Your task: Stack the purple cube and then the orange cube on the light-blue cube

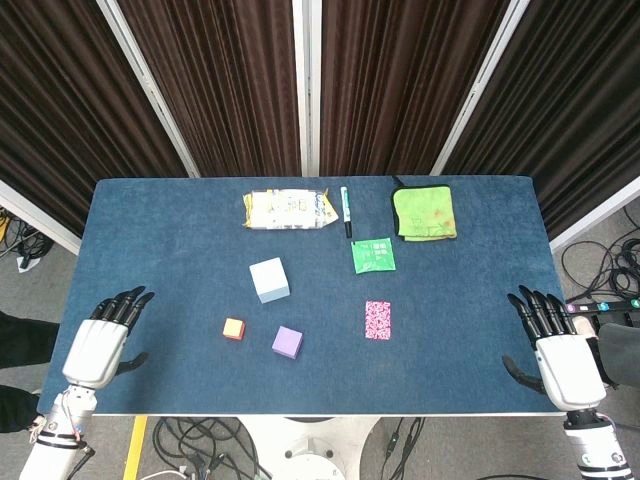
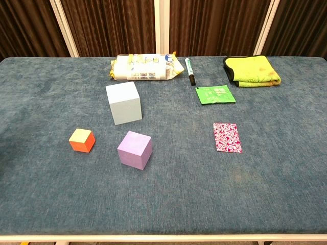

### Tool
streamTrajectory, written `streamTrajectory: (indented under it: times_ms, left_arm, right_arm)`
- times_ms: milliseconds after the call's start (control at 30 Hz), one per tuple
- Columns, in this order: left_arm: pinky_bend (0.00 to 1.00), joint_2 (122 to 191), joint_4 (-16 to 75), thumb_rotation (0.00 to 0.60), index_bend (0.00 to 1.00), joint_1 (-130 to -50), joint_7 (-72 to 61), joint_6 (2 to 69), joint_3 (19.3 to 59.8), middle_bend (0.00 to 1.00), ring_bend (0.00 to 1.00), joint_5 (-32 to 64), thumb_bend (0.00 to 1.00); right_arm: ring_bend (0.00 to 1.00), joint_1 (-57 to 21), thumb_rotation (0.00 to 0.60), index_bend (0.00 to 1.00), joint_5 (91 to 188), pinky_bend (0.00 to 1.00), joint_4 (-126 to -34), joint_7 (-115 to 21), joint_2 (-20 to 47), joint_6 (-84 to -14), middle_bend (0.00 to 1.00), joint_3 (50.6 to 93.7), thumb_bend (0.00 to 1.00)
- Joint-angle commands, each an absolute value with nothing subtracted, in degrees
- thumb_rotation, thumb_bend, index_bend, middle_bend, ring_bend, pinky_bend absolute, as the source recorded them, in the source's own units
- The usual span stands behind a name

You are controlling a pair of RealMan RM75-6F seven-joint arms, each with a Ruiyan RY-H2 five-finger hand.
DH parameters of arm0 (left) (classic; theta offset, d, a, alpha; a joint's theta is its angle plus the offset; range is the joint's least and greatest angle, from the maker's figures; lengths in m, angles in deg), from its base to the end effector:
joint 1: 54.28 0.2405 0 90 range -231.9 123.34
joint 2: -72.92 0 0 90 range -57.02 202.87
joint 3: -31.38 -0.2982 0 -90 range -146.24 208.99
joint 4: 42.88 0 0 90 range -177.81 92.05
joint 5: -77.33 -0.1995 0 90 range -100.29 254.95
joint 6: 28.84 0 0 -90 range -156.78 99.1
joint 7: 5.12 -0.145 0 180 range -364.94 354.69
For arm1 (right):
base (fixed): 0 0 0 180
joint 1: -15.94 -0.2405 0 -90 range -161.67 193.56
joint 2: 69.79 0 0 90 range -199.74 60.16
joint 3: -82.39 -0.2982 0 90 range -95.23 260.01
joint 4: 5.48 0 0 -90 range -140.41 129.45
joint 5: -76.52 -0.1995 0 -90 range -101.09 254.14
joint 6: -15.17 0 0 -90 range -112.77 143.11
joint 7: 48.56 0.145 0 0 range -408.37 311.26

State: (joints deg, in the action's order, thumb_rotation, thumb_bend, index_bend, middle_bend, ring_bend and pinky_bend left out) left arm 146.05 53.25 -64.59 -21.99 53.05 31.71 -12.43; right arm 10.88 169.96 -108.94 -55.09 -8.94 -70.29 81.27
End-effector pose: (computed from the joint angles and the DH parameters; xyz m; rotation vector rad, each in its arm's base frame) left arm -0.2955 0.2009 0.1118 -1.5987 -0.8083 -0.9100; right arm -0.2935 -0.1748 0.1828 1.5107 -0.8725 0.9890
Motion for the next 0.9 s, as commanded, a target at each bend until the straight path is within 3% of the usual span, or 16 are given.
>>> streamTrajectory:
  times_ms: [33, 667, 900]
  left_arm:
    - [0.24, 146.05, 53.25, 0.6, 0.17, -64.58, -21.99, 53.0, 31.7, 0.22, 0.17, -12.38, 0.12]
    - [0.24, 145.1, 55.68, 0.6, 0.17, -65.45, -23.45, 50.96, 31.15, 0.22, 0.17, -12.61, 0.12]
    - [0.26, 144.91, 58.15, 0.6, 0.17, -68.75, -26.23, 45.7, 29.06, 0.22, 0.17, -17.16, 0.12]
  right_arm:
    - [0.0, 10.86, 0.6, 0.0, 170.0, 0.0, -108.97, -55.11, -8.94, -70.26, 0.0, 81.28, 0.18]
    - [0.0, 10.86, 0.6, 0.0, 169.97, 0.0, -108.59, -55.04, -8.58, -70.21, 0.0, 81.35, 0.18]
    - [0.0, 11.06, 0.6, 0.0, 170.86, 0.0, -108.6, -53.97, -9.03, -71.07, 0.0, 81.4, 0.18]
